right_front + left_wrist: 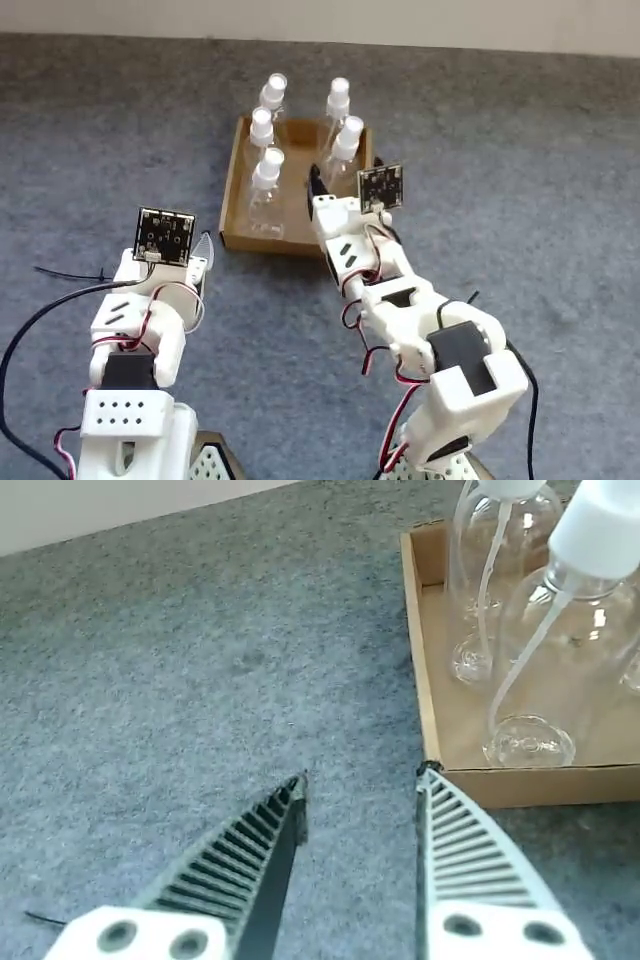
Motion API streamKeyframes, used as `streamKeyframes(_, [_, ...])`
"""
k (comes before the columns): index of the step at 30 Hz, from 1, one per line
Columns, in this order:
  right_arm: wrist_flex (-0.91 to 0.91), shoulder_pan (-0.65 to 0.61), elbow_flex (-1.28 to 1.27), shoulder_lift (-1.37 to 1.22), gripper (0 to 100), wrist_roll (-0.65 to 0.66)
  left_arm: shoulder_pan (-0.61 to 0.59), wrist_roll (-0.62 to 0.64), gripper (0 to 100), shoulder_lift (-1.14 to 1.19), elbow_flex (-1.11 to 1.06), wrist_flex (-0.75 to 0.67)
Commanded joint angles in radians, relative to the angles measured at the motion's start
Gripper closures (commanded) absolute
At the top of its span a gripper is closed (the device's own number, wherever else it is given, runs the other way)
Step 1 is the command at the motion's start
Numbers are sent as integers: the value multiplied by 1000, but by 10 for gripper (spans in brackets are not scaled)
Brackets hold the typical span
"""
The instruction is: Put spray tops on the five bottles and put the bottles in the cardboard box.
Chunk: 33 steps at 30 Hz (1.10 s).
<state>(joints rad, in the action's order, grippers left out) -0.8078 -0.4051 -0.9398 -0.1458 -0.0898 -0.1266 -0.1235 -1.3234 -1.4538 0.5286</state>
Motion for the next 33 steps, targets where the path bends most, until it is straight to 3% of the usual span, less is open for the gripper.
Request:
streamKeyframes(1, [16, -2, 12, 21, 693, -8, -10, -3, 836, -4, 2, -26])
streamKeyframes(6, [44, -13, 13, 24, 693, 64, -10, -3, 836, -4, 2, -26])
streamKeyframes(13, [81, -33, 18, 171, 693, 71, -10, -3, 836, -5, 2, -26])
streamKeyframes(22, [458, -28, 15, 542, 693, 74, -10, -3, 836, -4, 2, -26])
streamKeyframes(33, [1106, -1, -122, 1153, 716, 75, -5, 0, 836, -13, -21, -38])
